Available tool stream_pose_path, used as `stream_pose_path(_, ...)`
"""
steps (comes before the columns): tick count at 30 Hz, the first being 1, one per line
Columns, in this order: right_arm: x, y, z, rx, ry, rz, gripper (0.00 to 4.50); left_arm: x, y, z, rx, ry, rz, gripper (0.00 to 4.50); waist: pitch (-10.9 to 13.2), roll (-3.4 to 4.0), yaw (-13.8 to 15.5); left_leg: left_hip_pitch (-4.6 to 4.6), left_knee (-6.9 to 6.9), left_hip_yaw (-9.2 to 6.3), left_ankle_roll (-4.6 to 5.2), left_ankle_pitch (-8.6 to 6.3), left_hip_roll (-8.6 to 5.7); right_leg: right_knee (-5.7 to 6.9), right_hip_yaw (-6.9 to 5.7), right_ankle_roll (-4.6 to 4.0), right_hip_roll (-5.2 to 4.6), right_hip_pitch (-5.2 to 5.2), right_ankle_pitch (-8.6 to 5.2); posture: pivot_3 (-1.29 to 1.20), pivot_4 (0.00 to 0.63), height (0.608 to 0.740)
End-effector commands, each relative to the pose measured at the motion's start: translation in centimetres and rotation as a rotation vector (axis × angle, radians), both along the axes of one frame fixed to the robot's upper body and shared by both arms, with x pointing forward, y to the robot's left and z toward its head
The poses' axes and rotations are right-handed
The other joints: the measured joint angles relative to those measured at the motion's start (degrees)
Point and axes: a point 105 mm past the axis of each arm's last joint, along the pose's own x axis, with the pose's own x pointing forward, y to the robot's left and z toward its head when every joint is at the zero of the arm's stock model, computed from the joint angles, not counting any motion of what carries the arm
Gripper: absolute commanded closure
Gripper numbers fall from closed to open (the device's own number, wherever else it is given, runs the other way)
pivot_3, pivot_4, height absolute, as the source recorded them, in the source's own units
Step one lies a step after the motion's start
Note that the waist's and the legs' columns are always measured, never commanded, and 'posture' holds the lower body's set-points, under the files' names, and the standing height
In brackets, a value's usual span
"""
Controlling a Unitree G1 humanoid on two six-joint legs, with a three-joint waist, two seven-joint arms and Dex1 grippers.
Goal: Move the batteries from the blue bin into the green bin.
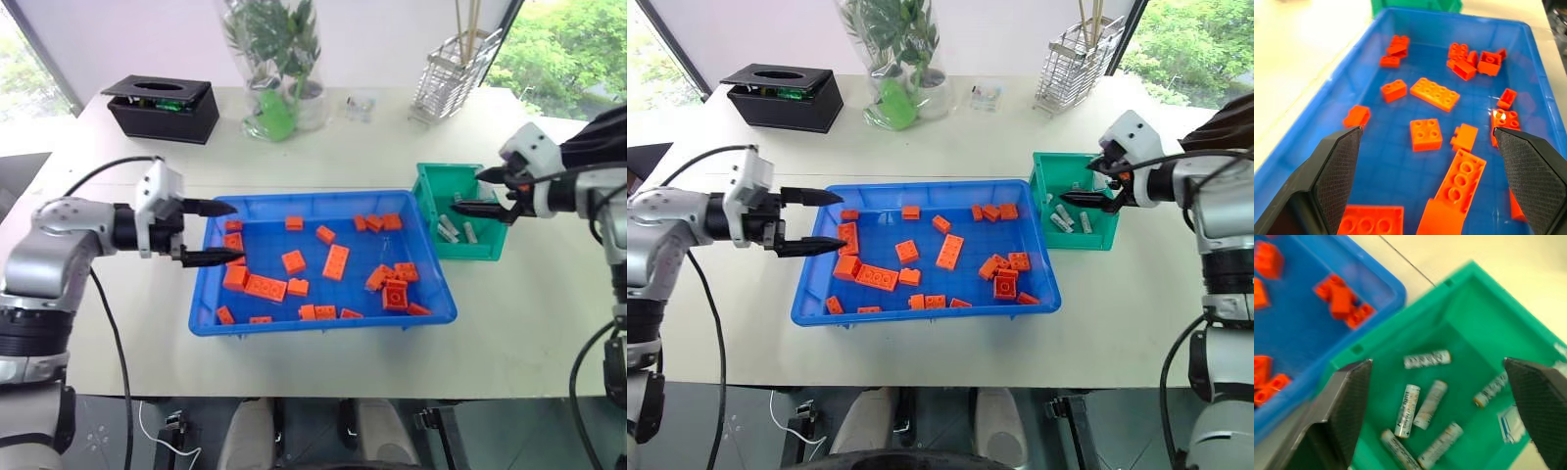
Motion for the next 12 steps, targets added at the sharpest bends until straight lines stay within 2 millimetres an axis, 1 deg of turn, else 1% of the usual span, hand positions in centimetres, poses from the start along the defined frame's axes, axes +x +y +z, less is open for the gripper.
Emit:
stream_pose_path(1,-3.0,-2.4,3.1,-0.031,-0.097,0.094,0.37,-0.8,2.9,2.8,-0.036,-0.037,0.062,0.00,0.01,0.02,0.08,-0.01,-0.01,0.00,0.01,0.00,0.00,-0.01,0.00,0.01,-0.01,0.00,0.00,0.00,0.150,0.736)
stream_pose_path(2,-3.6,-2.9,3.0,-0.040,-0.088,0.106,0.37,-1.0,3.4,3.0,-0.037,-0.030,0.071,0.00,0.01,0.02,-0.07,-0.01,-0.01,0.02,0.02,-0.01,0.00,-0.02,0.00,0.02,-0.03,0.00,-0.01,0.00,0.150,0.736)
stream_pose_path(4,-5.7,-4.3,2.7,-0.049,-0.044,0.152,0.37,-1.8,4.9,3.5,-0.019,-0.011,0.098,0.00,0.01,0.02,-0.22,0.02,0.00,0.08,0.02,-0.01,0.00,-0.04,0.02,-0.01,-0.07,0.01,-0.03,0.00,0.150,0.736)
stream_pose_path(6,-7.4,-5.7,2.7,-0.019,0.002,0.156,0.37,-2.6,6.5,3.6,0.020,0.007,0.124,0.00,0.01,0.02,-0.38,0.19,0.00,0.11,0.02,-0.02,0.02,-0.05,0.02,-0.13,-0.08,0.15,-0.11,0.00,0.150,0.736)
stream_pose_path(9,-8.6,-6.7,2.2,-0.011,0.027,0.145,0.37,-3.3,7.7,3.5,0.061,0.024,0.141,0.00,0.00,0.04,-0.60,0.24,-0.01,0.12,0.02,-0.02,0.07,-0.02,0.03,-0.15,-0.07,0.12,-0.12,0.00,0.150,0.736)
stream_pose_path(12,-9.1,-6.8,1.7,0.000,0.042,0.153,0.37,-3.3,8.0,3.3,0.084,0.023,0.154,0.00,0.00,0.05,-0.58,0.27,0.00,0.05,-0.01,0.00,0.10,-0.01,0.06,-0.18,-0.06,0.10,-0.13,0.00,0.150,0.736)
